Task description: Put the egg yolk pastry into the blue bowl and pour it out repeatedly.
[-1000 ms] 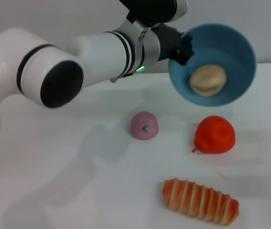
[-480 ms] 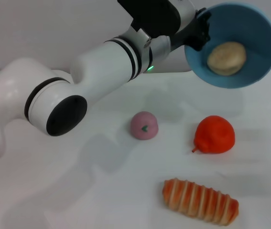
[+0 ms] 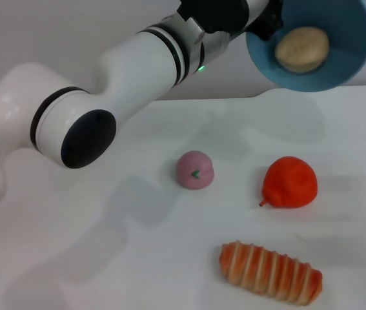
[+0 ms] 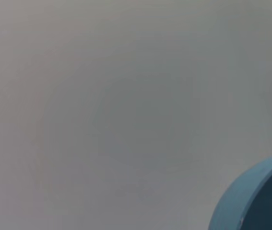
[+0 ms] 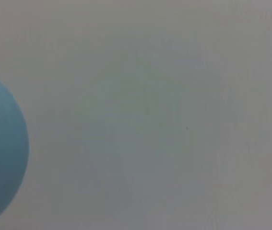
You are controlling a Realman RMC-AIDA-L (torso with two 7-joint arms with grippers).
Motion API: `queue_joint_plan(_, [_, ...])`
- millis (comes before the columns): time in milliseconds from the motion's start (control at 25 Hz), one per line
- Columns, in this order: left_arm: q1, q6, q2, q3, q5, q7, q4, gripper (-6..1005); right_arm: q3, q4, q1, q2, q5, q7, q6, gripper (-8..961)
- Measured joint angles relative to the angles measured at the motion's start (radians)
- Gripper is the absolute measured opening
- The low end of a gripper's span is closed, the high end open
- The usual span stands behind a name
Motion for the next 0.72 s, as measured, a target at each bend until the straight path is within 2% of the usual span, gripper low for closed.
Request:
queue_joint_plan(160, [0.029, 0.003, 0.0, -0.008, 0.006, 0.042, -0.017, -2, 0.0, 0.0, 0.001, 0.0, -0.001, 0.0, 0.0, 725])
queue_joint_plan(400, [0.071, 0.106, 0.004, 0.001, 0.002, 0.106, -0.018, 0, 0.0, 0.0, 0.008, 0.0, -0.001, 0.0, 0.0, 725])
queue_joint_plan(520, [0.096, 0.217, 0.002, 0.032, -0.005, 0.101, 0.005, 0, 0.0, 0.0, 0.015, 0.0, -0.001, 0.0, 0.001, 726])
queue_joint_plan(600, [0.113, 0.346, 0.002, 0.068, -0.035, 0.098, 0.033, 0, 0.0, 0.0, 0.018, 0.0, -0.001, 0.003, 0.003, 726])
queue_joint_plan(720, [0.114, 0.408, 0.006, 0.085, -0.089, 0.097, 0.043, 0, 0.0, 0.0, 0.019, 0.001, -0.001, 0.004, 0.003, 726])
